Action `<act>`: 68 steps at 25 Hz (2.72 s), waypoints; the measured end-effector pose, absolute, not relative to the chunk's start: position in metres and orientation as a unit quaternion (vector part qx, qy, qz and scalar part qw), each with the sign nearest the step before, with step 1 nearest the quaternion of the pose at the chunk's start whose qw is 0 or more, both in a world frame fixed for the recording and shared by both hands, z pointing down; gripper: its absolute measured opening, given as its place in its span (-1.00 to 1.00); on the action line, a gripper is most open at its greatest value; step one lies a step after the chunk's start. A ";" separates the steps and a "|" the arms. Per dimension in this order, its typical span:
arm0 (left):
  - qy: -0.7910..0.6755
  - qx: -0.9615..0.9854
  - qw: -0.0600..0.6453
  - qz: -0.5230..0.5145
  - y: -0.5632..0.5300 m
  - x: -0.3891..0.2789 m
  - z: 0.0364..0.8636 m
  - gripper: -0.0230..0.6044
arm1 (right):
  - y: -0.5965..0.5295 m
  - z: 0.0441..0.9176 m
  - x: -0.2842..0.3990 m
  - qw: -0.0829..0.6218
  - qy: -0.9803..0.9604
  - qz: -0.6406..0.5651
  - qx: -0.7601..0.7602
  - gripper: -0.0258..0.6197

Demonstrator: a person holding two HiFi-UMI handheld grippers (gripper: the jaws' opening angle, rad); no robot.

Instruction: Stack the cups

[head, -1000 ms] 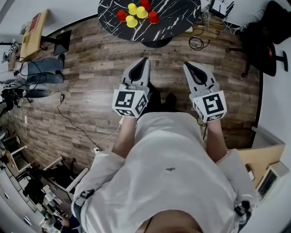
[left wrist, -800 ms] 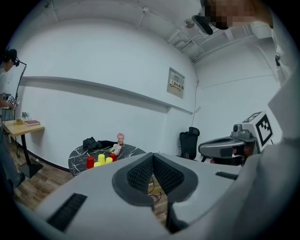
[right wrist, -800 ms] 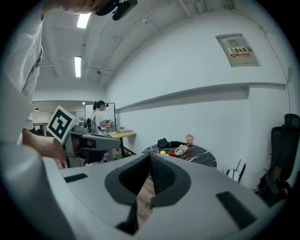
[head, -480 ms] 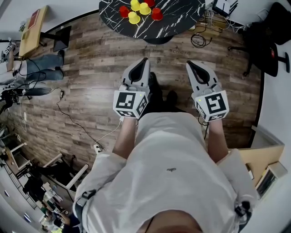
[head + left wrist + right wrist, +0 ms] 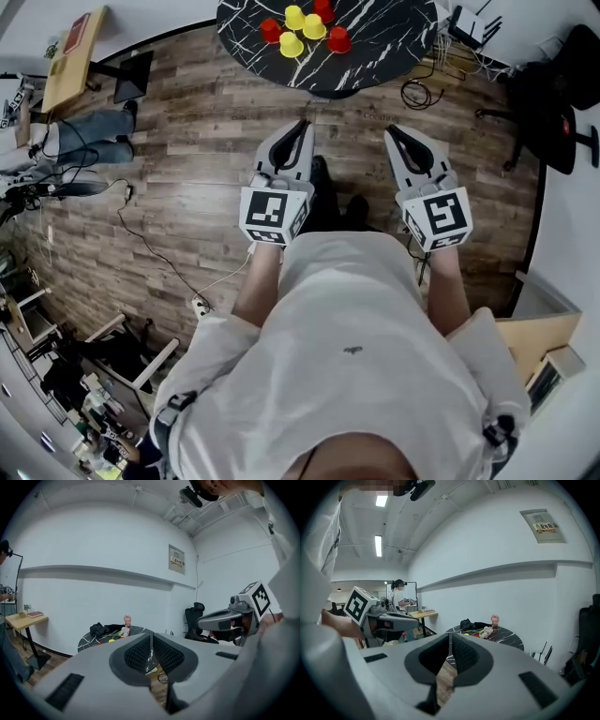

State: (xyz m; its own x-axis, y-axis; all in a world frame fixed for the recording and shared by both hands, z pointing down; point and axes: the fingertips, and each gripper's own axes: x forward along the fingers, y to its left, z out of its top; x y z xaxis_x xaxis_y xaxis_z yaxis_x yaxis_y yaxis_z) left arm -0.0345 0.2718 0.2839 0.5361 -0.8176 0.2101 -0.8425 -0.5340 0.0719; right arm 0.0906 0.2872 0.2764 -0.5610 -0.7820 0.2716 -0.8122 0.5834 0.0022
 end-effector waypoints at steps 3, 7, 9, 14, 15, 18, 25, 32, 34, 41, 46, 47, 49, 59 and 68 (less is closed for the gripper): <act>-0.480 0.870 0.082 0.077 0.260 -0.044 0.284 -0.91 | 0.274 0.276 0.082 0.123 -0.883 0.062 0.448 -0.87; -0.486 0.866 0.076 0.091 0.243 -0.053 0.288 -0.85 | 0.255 0.277 0.073 0.127 -0.885 0.062 0.444 -0.81; -0.487 0.865 0.076 0.094 0.234 -0.056 0.289 -0.76 | 0.246 0.278 0.069 0.129 -0.885 0.063 0.443 -0.77; -0.486 0.866 0.080 0.091 0.211 -0.063 0.292 -0.69 | 0.222 0.283 0.061 0.133 -0.884 0.068 0.443 -0.64; -0.484 0.867 0.081 0.092 0.207 -0.064 0.292 -0.69 | 0.217 0.282 0.059 0.134 -0.884 0.068 0.443 -0.63; -0.475 0.870 0.084 0.098 0.194 -0.065 0.293 -0.68 | 0.203 0.281 0.055 0.135 -0.882 0.068 0.445 -0.61; -0.466 0.876 0.082 0.097 0.152 -0.072 0.294 -0.68 | 0.165 0.281 0.046 0.137 -0.877 0.068 0.455 -0.59; -0.452 0.884 0.075 0.093 0.120 -0.081 0.292 -0.68 | 0.136 0.281 0.034 0.139 -0.871 0.068 0.466 -0.58; -0.447 0.887 0.075 0.093 0.112 -0.083 0.292 -0.68 | 0.129 0.281 0.029 0.140 -0.870 0.069 0.468 -0.58; -0.432 0.893 0.078 0.093 0.088 -0.092 0.294 -0.68 | 0.109 0.287 0.019 0.152 -0.862 0.071 0.478 -0.58; -0.421 0.899 0.080 0.093 0.075 -0.096 0.297 -0.68 | 0.097 0.293 0.014 0.159 -0.856 0.075 0.486 -0.58; -0.418 0.900 0.082 0.094 0.074 -0.096 0.298 -0.68 | 0.095 0.294 0.013 0.161 -0.855 0.076 0.488 -0.58; -0.412 0.902 0.086 0.099 0.073 -0.096 0.302 -0.68 | 0.093 0.297 0.011 0.164 -0.852 0.079 0.490 -0.58; -0.402 0.905 0.096 0.102 0.071 -0.094 0.314 -0.68 | 0.081 0.319 0.009 0.183 -0.849 0.093 0.488 -0.56; -0.426 0.891 0.111 0.108 0.058 -0.101 0.320 -0.68 | 0.051 0.335 0.012 0.207 -0.856 0.095 0.463 -0.54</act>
State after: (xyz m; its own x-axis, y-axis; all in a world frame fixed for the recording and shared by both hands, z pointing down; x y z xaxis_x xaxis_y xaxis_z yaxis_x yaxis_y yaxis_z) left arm -0.1013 0.0576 0.3195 0.6128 -0.7359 0.2879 -0.7841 -0.6117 0.1053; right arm 0.0120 0.0509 0.3352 -0.4847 -0.7543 0.4429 -0.8328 0.5528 0.0301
